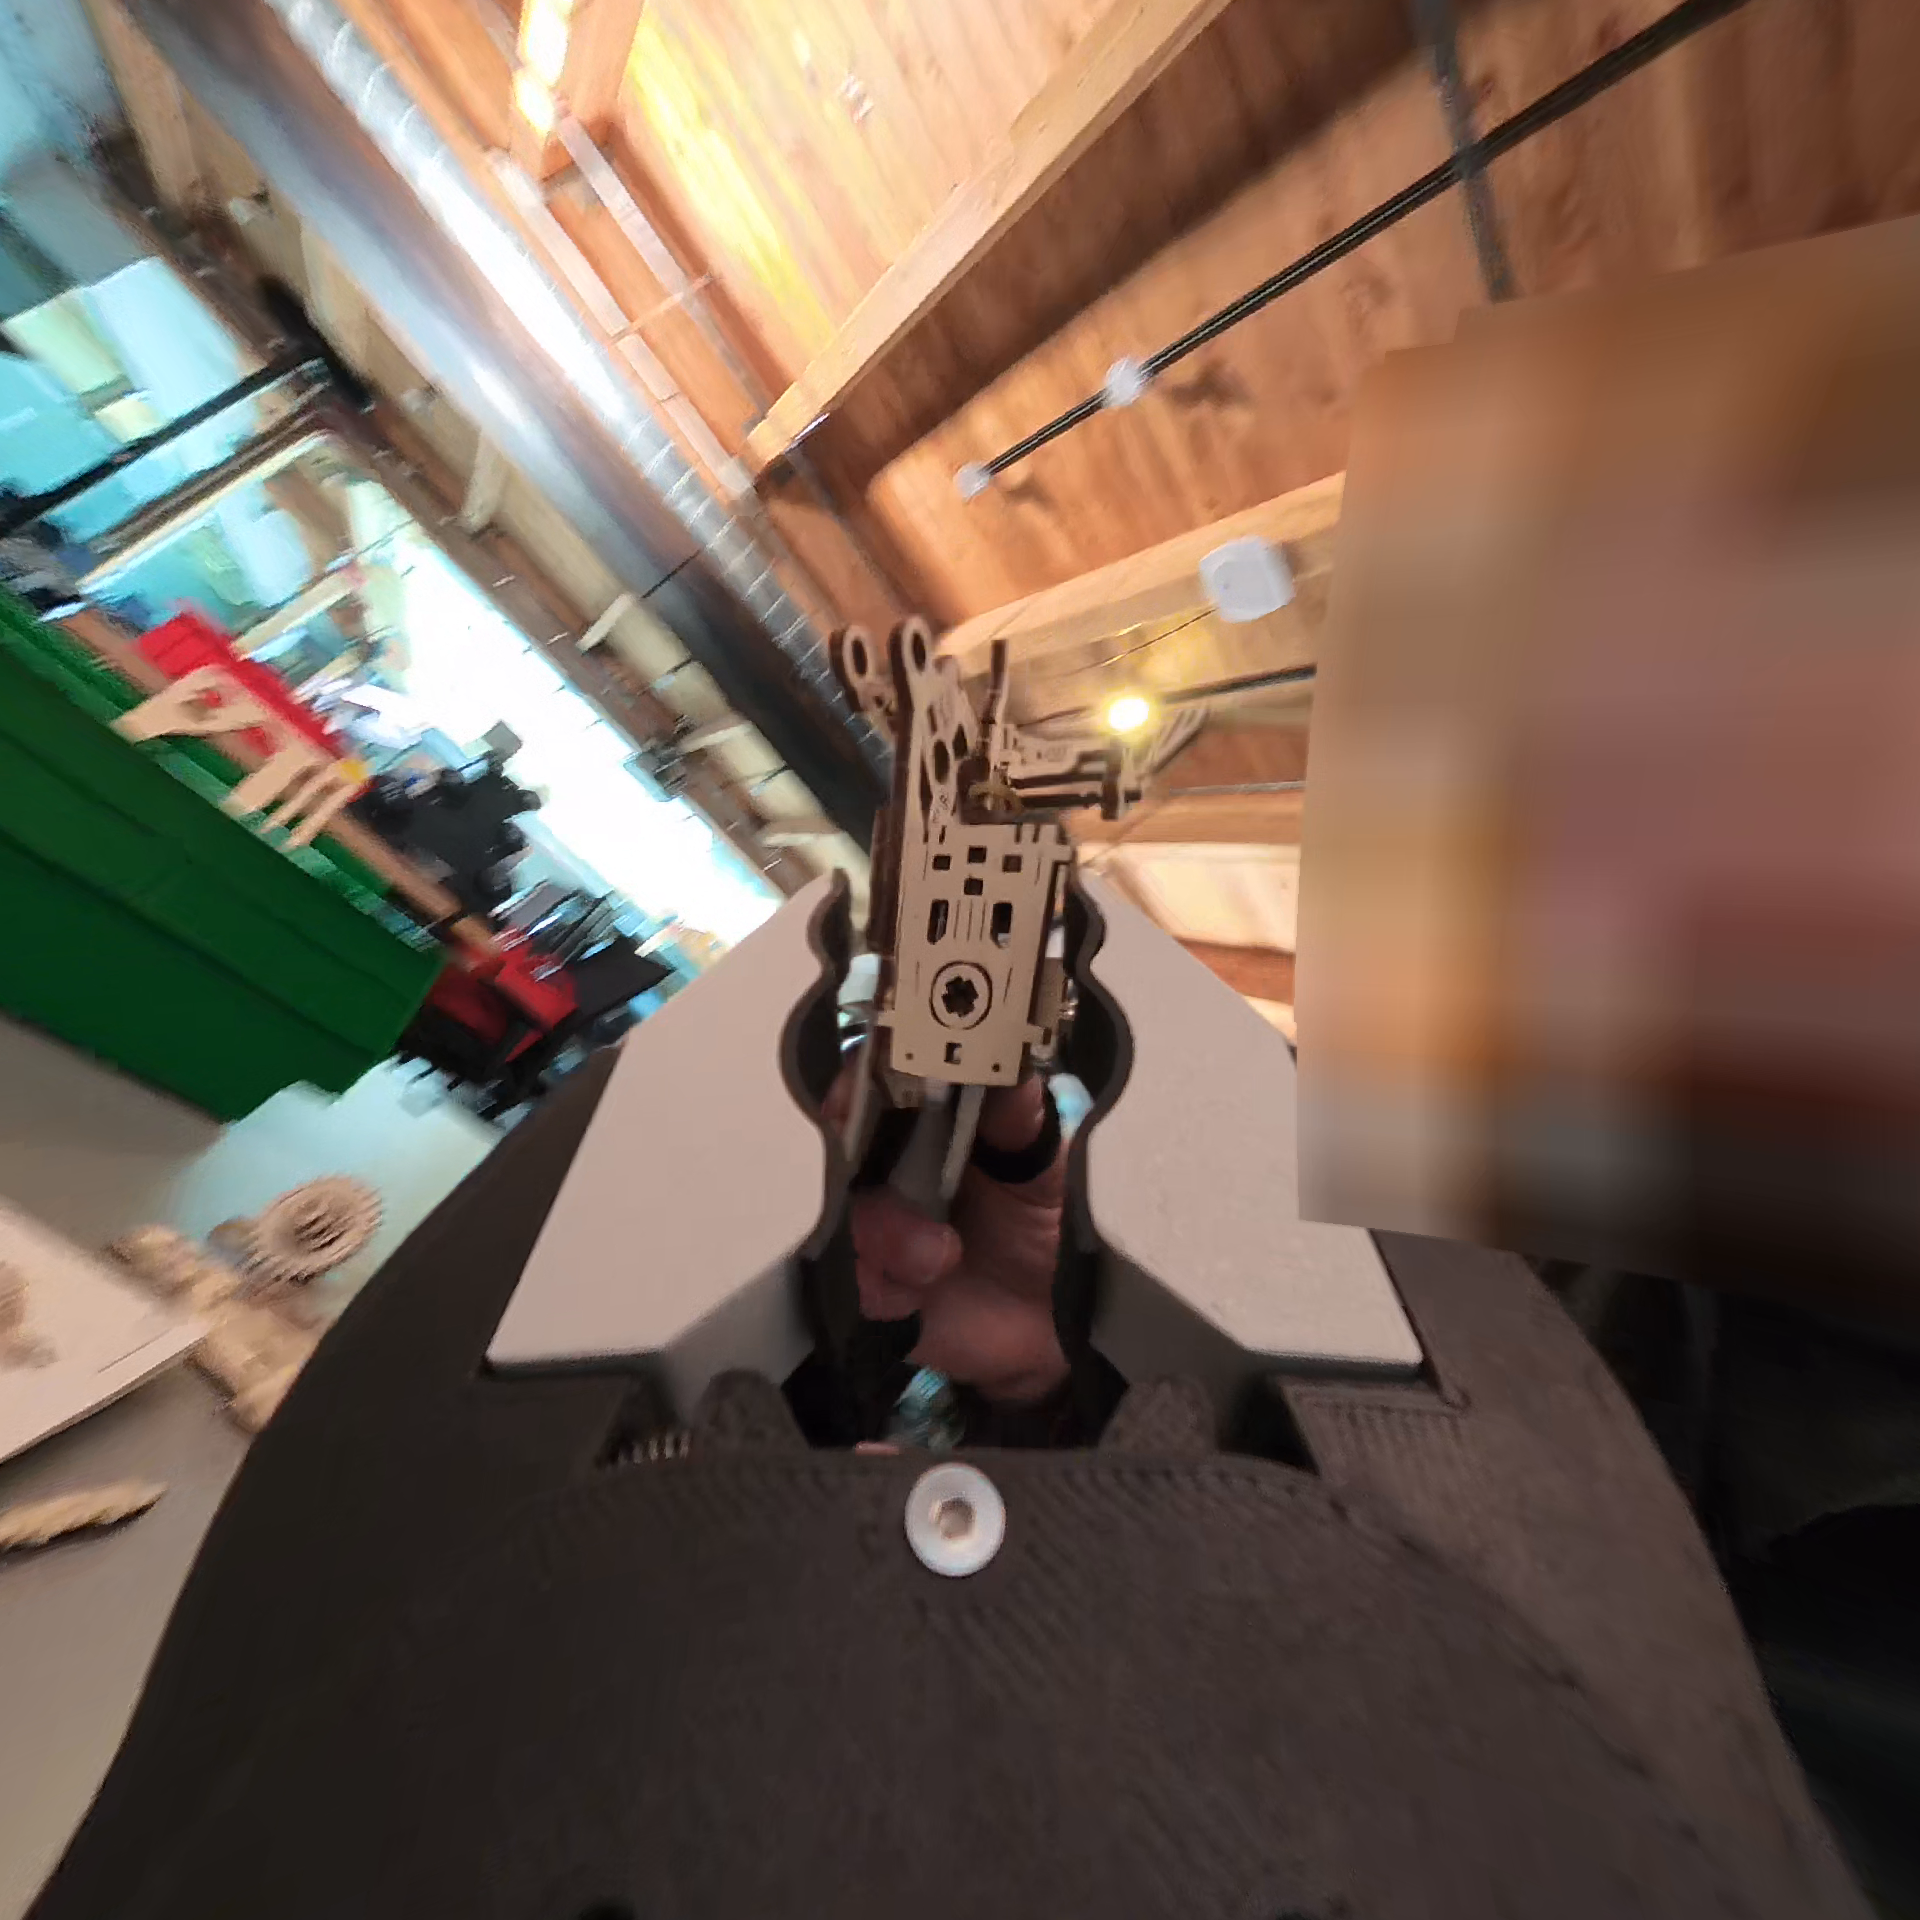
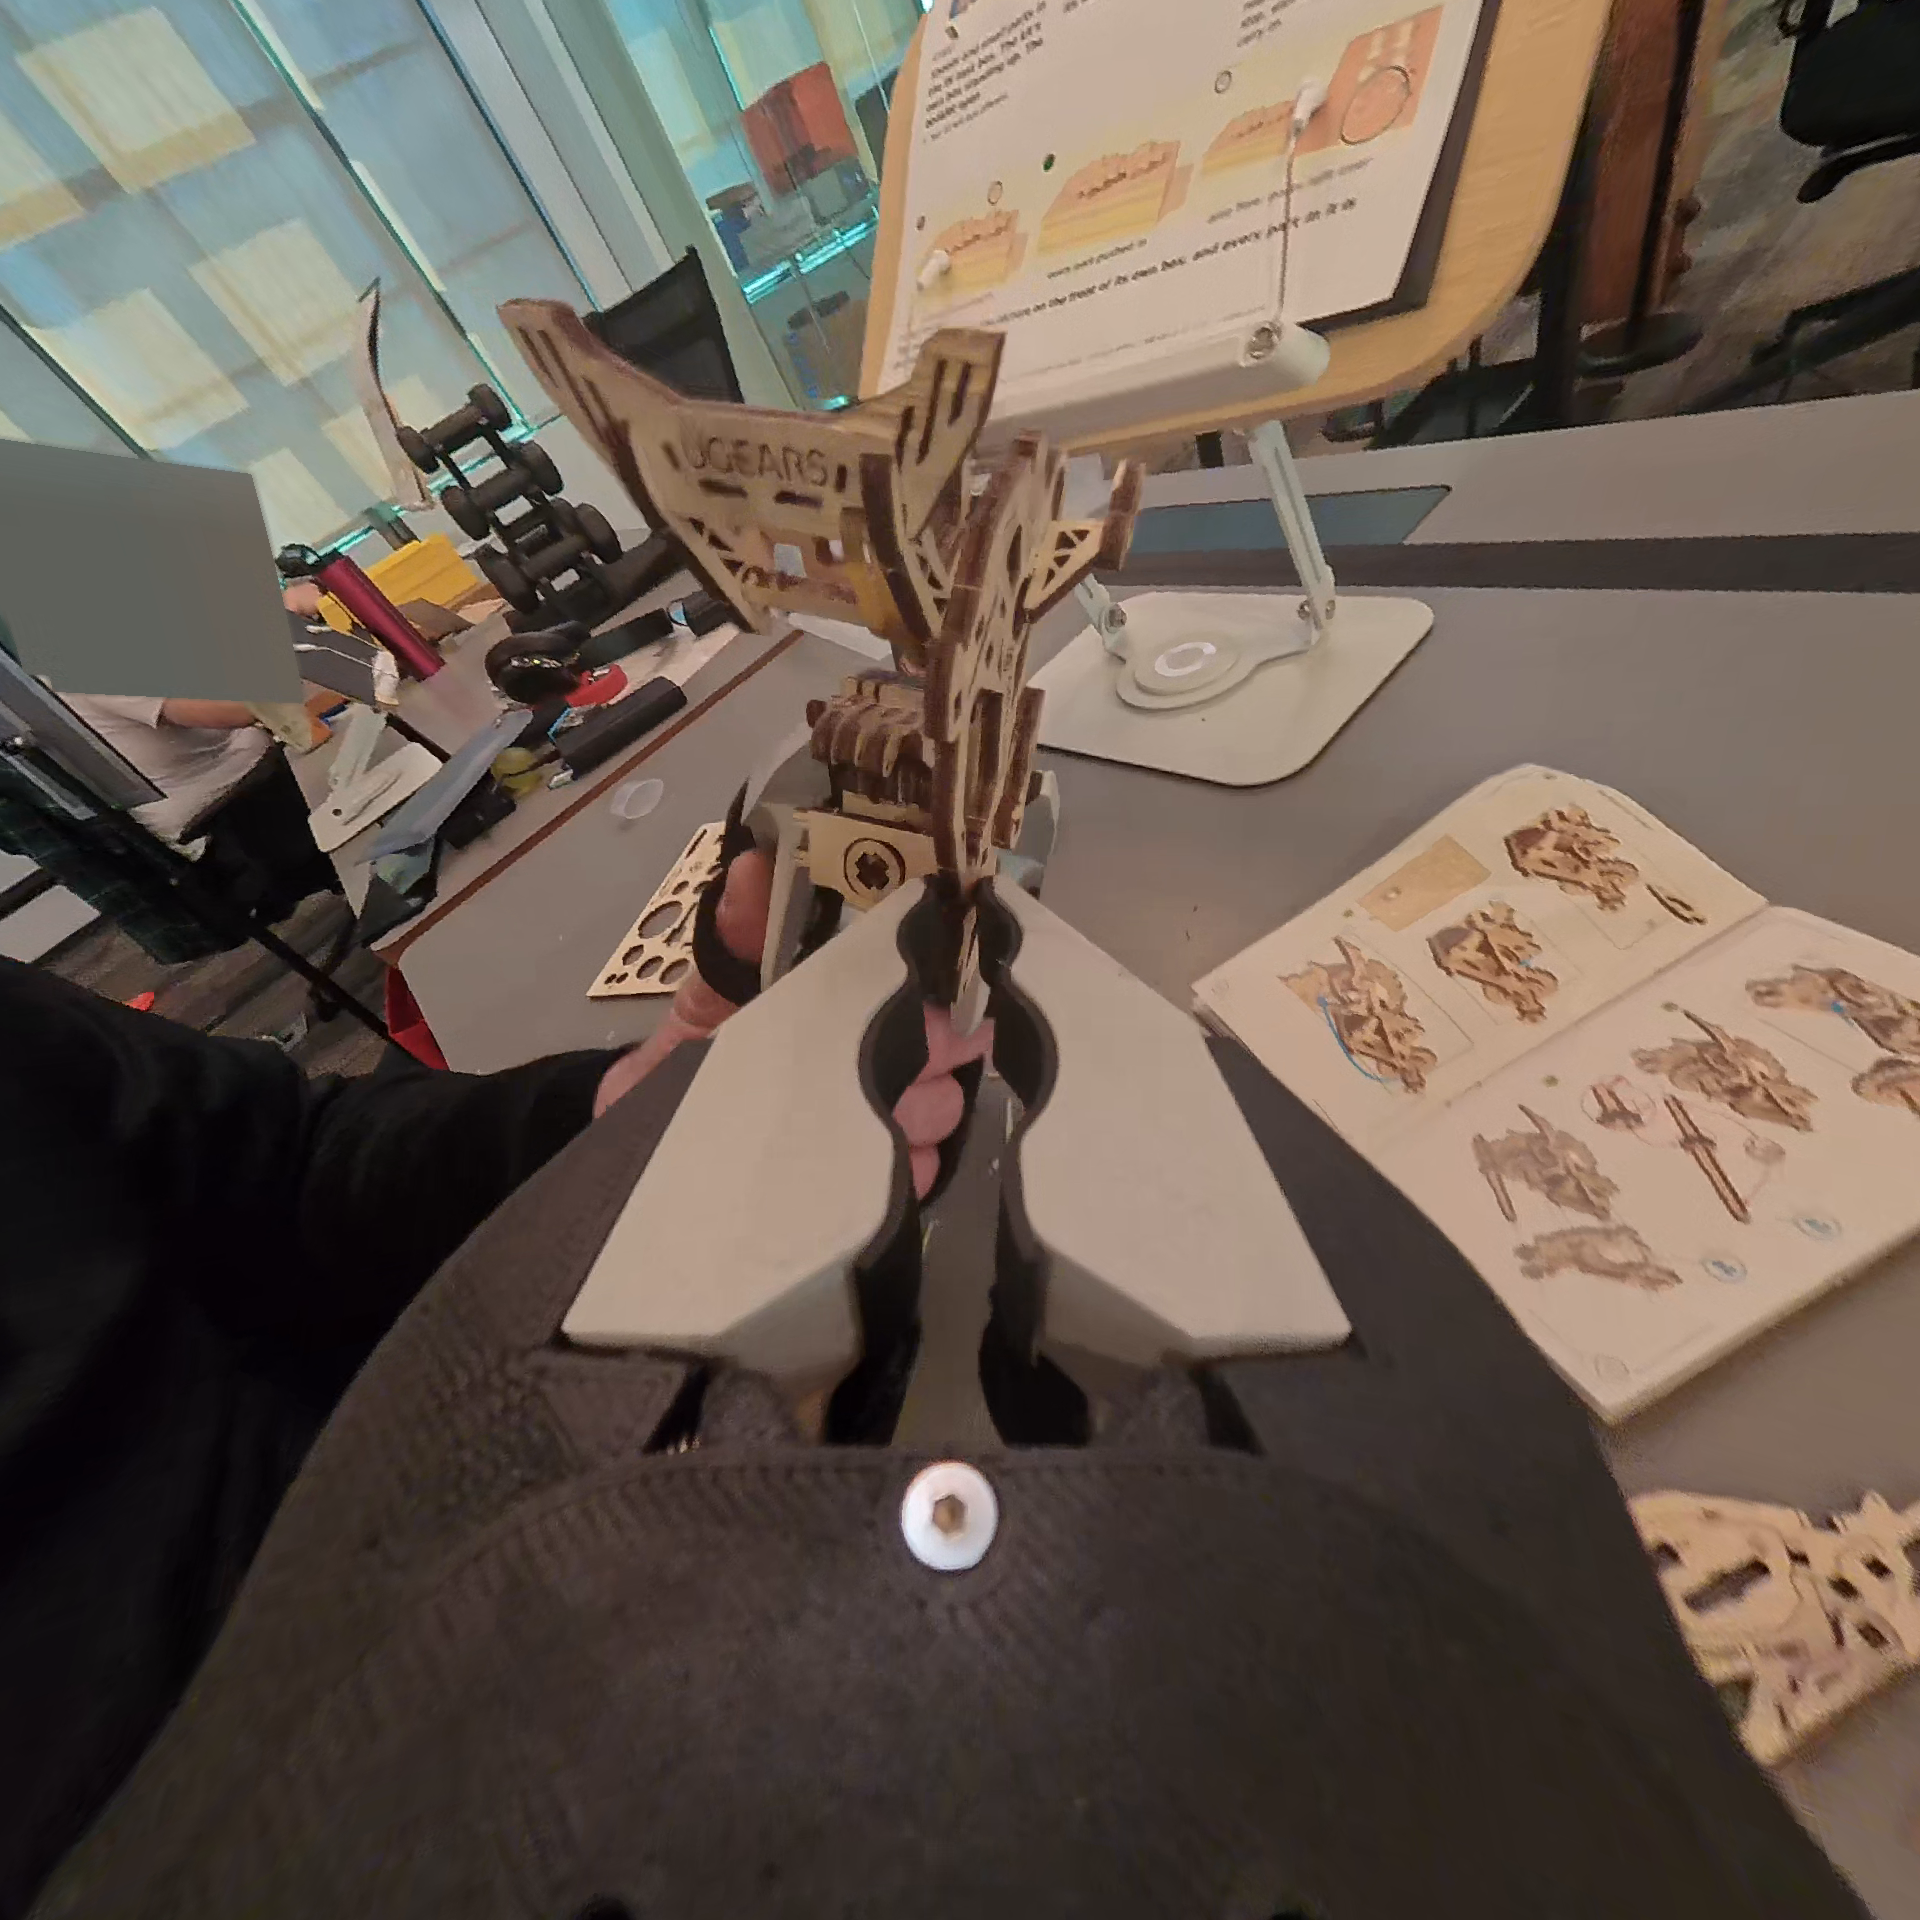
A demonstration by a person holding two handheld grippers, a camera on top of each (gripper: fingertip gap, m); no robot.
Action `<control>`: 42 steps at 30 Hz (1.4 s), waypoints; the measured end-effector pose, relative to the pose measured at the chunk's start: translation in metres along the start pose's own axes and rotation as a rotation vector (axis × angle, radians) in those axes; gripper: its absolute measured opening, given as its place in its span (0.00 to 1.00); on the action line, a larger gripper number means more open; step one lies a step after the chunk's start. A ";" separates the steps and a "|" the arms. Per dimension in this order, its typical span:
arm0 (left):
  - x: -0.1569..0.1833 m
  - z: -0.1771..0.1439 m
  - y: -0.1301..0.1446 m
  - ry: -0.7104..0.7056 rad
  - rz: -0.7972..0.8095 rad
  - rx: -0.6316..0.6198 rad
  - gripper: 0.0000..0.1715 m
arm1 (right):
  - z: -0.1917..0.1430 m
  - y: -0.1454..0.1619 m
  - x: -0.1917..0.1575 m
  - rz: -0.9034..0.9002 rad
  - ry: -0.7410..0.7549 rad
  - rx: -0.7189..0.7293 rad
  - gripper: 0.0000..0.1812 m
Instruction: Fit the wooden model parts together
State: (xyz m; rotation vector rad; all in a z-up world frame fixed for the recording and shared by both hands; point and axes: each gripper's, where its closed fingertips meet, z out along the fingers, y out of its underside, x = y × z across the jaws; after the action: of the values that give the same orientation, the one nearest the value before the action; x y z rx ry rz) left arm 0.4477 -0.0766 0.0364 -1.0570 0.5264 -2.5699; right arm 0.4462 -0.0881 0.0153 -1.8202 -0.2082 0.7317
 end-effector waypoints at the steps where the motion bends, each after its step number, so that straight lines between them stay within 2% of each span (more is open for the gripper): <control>1: -0.006 0.000 0.003 -0.051 0.030 -0.039 0.25 | -0.005 0.003 0.002 -0.001 0.010 -0.014 0.01; 4: -0.019 -0.007 0.010 -0.172 0.071 -0.118 0.31 | -0.018 0.017 0.011 0.010 0.057 -0.060 0.01; 6: -0.024 -0.015 0.019 -0.259 0.080 -0.192 0.39 | -0.027 0.026 0.019 0.006 0.110 -0.078 0.01; 8: -0.020 -0.022 0.025 -0.301 0.100 -0.202 0.40 | -0.031 0.035 0.024 0.013 0.137 -0.084 0.01; 12: -0.021 -0.029 0.068 -0.407 0.203 -0.368 0.42 | -0.031 0.050 0.029 0.045 0.166 -0.085 0.01; 14: -0.030 -0.031 0.086 -0.476 0.285 -0.446 0.39 | -0.028 0.055 0.028 0.036 0.181 -0.087 0.01; 17: -0.035 -0.028 0.092 -0.528 0.362 -0.498 0.36 | -0.024 0.058 0.024 0.015 0.196 -0.098 0.01; 20: -0.038 -0.023 0.089 -0.574 0.442 -0.497 0.26 | -0.020 0.058 0.022 0.004 0.207 -0.096 0.01; 22: -0.039 -0.023 0.087 -0.591 0.464 -0.469 0.22 | -0.020 0.057 0.021 -0.003 0.216 -0.088 0.01; 25: -0.038 -0.025 0.080 -0.596 0.498 -0.421 0.13 | -0.021 0.054 0.022 -0.013 0.225 -0.074 0.01; 32: -0.041 -0.024 0.079 -0.623 0.536 -0.392 0.11 | -0.020 0.053 0.024 -0.022 0.246 -0.060 0.01; 42: -0.041 -0.022 0.056 -0.624 0.585 -0.311 0.08 | -0.011 0.038 0.024 -0.047 0.306 0.028 0.01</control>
State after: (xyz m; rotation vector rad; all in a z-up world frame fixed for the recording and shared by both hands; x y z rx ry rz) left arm 0.4682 -0.1042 -0.0281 -1.4549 0.9064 -1.5813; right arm 0.4634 -0.0995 -0.0264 -1.8673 -0.0388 0.4135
